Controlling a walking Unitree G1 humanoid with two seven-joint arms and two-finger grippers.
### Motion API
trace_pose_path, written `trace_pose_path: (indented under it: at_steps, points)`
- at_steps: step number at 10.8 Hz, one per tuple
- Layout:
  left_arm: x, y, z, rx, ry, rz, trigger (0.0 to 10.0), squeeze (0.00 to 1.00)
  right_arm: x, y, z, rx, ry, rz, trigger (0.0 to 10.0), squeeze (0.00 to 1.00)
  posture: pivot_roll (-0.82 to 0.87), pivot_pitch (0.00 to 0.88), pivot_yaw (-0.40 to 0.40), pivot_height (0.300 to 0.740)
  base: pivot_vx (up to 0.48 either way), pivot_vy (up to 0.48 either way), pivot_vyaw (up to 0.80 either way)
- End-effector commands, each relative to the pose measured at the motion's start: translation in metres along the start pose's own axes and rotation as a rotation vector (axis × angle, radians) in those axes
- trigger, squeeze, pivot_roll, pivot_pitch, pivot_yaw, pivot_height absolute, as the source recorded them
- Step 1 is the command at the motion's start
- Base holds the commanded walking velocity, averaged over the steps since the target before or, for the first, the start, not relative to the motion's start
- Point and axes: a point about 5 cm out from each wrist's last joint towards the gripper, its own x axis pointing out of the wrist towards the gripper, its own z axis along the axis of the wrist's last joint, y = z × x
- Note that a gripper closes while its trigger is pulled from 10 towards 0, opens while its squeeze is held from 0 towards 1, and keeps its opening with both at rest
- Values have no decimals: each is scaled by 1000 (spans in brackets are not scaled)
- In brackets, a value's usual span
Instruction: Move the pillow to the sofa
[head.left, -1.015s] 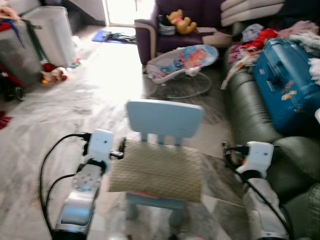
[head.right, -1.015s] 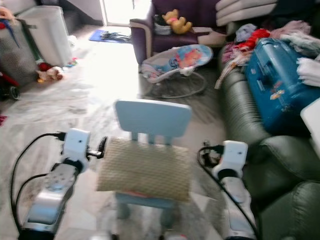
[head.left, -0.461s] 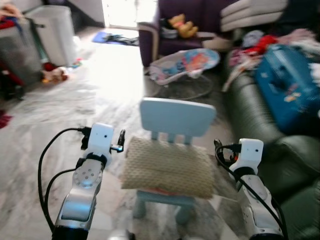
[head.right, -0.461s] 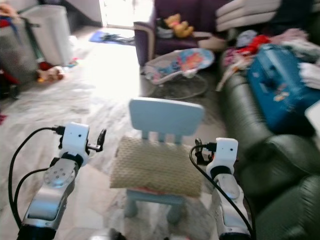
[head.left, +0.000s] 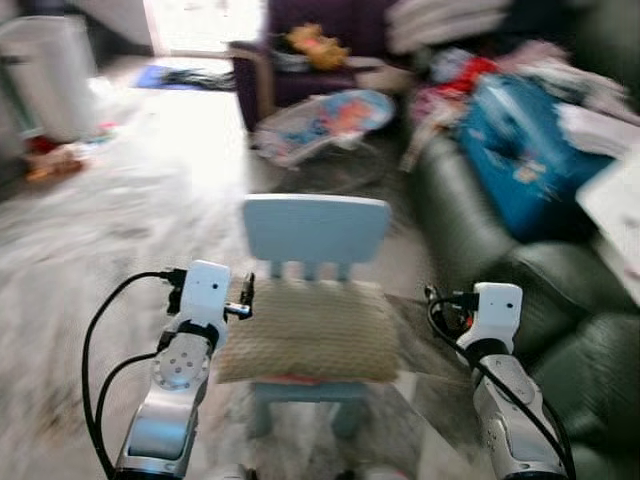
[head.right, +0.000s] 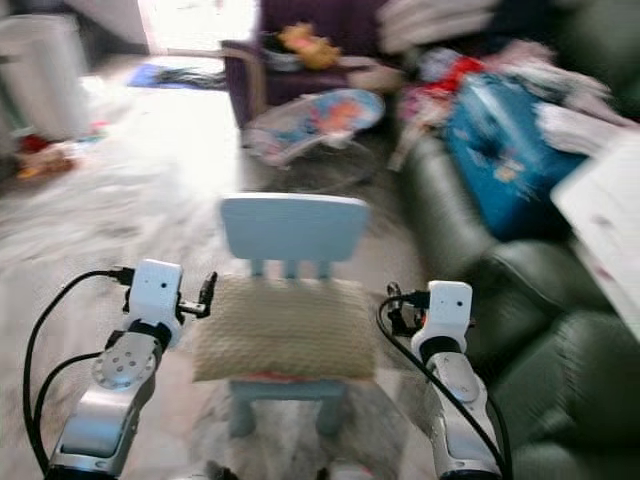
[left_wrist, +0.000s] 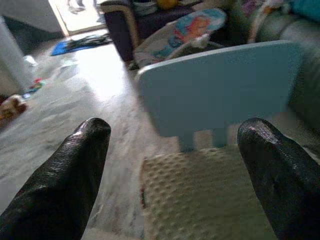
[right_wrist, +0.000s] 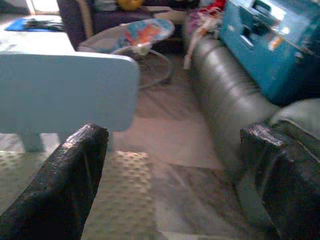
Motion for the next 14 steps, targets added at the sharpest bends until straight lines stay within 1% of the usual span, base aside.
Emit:
trace_pose_path:
  at_steps: [1, 2, 4, 5, 8, 12, 13, 14]
  points:
    - [0, 1, 0, 0, -2, 8, 10000, 0, 2, -1, 1, -10, 3, 6, 10000, 0, -8, 0, -65, 740, 0, 0, 0]
    - [-6, 8, -5, -6, 7, 25, 10000, 0, -3, 2, 5, 14, -18, 17, 10000, 0, -9, 0, -54, 740, 0, 0, 0]
    - [-11, 13, -7, 2, 11, 41, 10000, 0, -10, 6, 6, 20, -30, 51, 10000, 0, -11, 0, -49, 740, 0, 0, 0]
    - [-13, 17, -8, 3, 6, 58, 10000, 0, -10, 6, 8, 19, -33, 57, 10000, 0, -12, 0, -49, 740, 0, 0, 0]
    - [-20, 22, -11, -13, 16, 87, 10000, 0, -17, 7, 10, 26, -29, 93, 10000, 0, -14, 0, -51, 696, 0, 0, 0]
    - [-20, 23, -8, -8, -2, 98, 10000, 0, -18, 6, 11, 31, -24, 98, 10000, 0, -16, 0, -52, 626, 0, 0, 0]
    - [-19, 24, -7, -4, -2, 109, 10000, 0, -17, 6, 11, 31, -25, 99, 10000, 0, -16, 0, -52, 621, 0, 0, 0]
    - [-18, 26, -4, 21, -19, 129, 10000, 0, -16, 6, 11, 33, -23, 104, 10000, 0, -15, 0, -55, 621, 0, 0, 0]
